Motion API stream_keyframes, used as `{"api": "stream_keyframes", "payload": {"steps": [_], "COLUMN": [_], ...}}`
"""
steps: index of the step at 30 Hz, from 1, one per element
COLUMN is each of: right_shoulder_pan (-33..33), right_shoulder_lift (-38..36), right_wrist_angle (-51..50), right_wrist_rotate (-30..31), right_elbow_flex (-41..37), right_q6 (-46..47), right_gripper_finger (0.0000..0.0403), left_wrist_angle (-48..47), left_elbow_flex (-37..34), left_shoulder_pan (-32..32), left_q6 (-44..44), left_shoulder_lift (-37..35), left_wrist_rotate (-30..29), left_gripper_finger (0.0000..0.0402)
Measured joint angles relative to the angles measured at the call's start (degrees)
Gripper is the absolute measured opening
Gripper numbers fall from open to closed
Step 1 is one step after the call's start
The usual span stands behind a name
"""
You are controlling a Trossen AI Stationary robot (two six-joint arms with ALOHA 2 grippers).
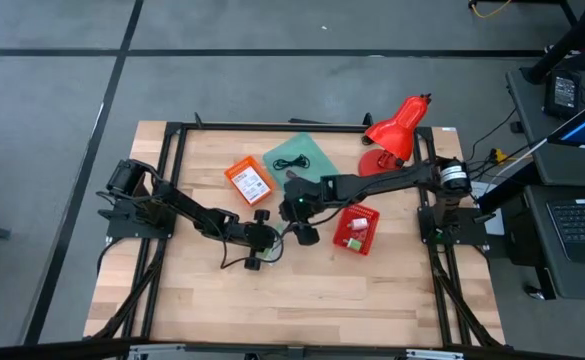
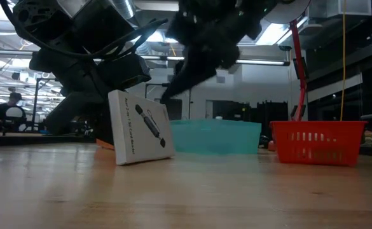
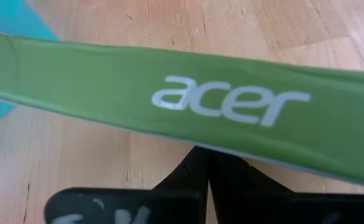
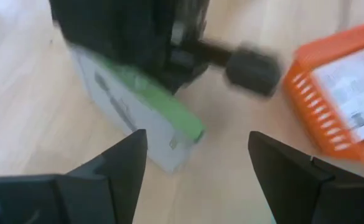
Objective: Pick and place items into bin
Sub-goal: Put the white card reader box into the orange bin
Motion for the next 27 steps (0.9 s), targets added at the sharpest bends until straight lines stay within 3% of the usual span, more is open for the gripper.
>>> {"api": "stream_keyframes", "payload": {"steps": [7, 12, 27], "right_shoulder_pan": [-1.3, -2.3, -2.3], "right_shoulder_lift": [3.1, 3.2, 5.1], "right_wrist_angle": [1.7, 1.7, 3.9], "right_wrist_rotate": [-1.2, -7.0, -7.2], "right_elbow_flex": [-0.1, -0.1, 0.0], "right_q6": [-1.4, -0.2, -1.7], "right_gripper_finger": [0.0263, 0.0263, 0.0263], "left_wrist_angle": [-0.2, -0.2, -0.2], "left_elbow_flex": [0.3, 0.3, 0.3], "left_shoulder_pan": [0.0, 0.0, 0.0], "left_q6": [0.0, 0.7, 0.7], "left_shoulder_lift": [0.0, 0.0, 0.0], "left_wrist_rotate": [0.5, 0.5, 0.4], "left_gripper_finger": [0.0003, 0.0003, 0.0003]}}
